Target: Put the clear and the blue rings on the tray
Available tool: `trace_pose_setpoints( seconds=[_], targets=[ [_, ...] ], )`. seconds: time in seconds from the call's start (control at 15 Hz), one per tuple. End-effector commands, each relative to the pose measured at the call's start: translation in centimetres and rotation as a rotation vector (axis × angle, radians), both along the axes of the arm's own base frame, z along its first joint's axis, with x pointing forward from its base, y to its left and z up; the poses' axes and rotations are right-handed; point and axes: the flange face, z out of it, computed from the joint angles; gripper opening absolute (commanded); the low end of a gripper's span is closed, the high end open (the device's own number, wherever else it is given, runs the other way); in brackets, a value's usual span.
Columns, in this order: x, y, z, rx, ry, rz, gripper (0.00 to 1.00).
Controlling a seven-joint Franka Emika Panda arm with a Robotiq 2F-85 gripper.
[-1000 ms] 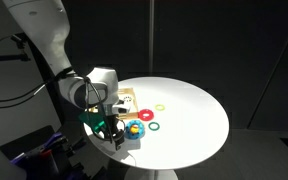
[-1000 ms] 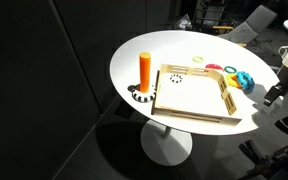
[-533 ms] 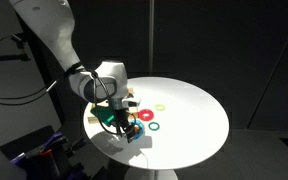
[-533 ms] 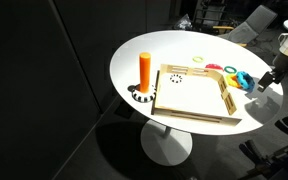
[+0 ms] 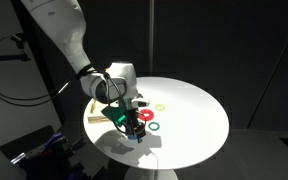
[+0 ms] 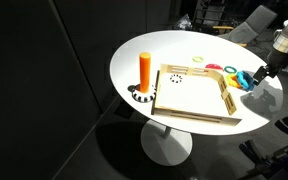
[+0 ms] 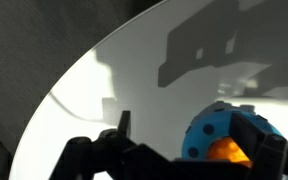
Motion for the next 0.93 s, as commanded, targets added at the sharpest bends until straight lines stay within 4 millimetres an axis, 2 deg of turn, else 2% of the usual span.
trace_pose_setpoints(
  seconds=[0.0,0.27,0.53,0.87],
  targets=[
    [1.3,-2.3,-1.0,-0.018,-0.014,-0.04,1.0],
    [2.2,-3.3,-1.6,-0.021,-0.016,-0.058,1.0],
    [3.3,-3.4,-0.8,-0.01,-0.04,-0.08,1.0],
    [4.3,-2.6,0.4,0.019,-0.073,-0.102,1.0]
  ],
)
